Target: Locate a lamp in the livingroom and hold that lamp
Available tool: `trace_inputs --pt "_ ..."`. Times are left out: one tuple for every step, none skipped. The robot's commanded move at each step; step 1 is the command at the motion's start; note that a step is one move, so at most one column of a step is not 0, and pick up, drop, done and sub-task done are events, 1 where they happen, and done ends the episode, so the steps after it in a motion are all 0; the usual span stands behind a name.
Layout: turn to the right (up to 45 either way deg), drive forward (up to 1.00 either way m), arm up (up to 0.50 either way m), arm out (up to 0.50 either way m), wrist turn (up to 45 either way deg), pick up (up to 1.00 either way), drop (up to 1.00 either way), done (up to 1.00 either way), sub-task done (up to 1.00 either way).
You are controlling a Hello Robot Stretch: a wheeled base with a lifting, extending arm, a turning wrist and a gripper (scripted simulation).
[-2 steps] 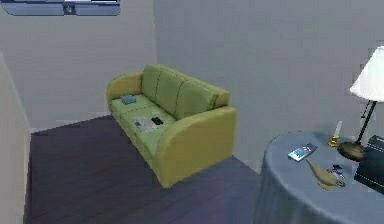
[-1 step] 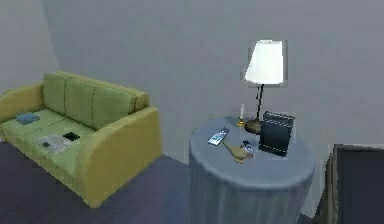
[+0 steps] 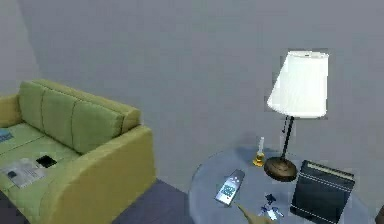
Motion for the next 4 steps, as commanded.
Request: trace_inputs --pt "-45.0 0.0 0.0 0.0 0.0 0.0 0.0 0.0 0.0" --pt "-18.0 0.0 0.0 0.0 0.0 0.0 0.0 0.0 0.0" --pt "0.0 0.0 0.5 0.0 0.0 0.0 0.0 0.0 0.0" --pt "0.0 0.0 0.38 0.0 0.0 0.0 0.0 0.0 0.0"
